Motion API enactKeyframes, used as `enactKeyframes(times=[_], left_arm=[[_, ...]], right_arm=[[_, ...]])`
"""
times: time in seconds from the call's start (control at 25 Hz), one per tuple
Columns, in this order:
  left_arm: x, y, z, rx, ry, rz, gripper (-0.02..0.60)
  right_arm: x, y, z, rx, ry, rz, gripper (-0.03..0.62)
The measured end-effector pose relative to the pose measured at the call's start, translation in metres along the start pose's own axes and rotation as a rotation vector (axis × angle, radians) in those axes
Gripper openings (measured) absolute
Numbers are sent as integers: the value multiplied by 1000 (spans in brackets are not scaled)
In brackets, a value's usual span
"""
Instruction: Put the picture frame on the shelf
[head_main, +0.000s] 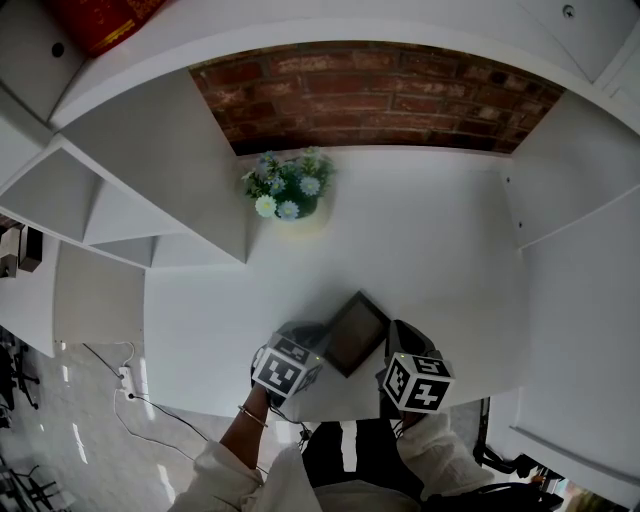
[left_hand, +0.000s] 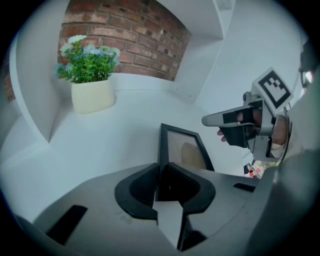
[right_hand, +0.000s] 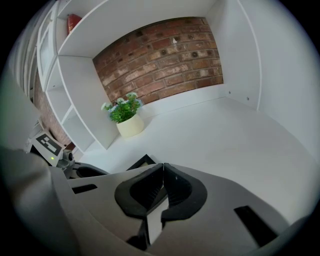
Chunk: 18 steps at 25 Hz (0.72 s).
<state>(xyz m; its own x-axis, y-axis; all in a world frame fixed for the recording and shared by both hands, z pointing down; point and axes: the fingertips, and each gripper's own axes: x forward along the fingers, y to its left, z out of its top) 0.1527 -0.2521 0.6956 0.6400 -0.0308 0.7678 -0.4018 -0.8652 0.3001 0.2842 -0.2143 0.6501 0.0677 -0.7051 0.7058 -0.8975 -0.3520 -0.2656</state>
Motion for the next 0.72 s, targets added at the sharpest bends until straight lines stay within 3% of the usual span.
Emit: enactKeyframes(times=[0.36, 0.72], left_arm=[[-26, 7, 12, -53, -111, 93, 66], [-51, 4, 9, -70, -162, 135, 66]], right_arm=[[-16, 8, 9, -18, -37, 4, 23], [-34, 17, 6, -29, -60, 11, 23]])
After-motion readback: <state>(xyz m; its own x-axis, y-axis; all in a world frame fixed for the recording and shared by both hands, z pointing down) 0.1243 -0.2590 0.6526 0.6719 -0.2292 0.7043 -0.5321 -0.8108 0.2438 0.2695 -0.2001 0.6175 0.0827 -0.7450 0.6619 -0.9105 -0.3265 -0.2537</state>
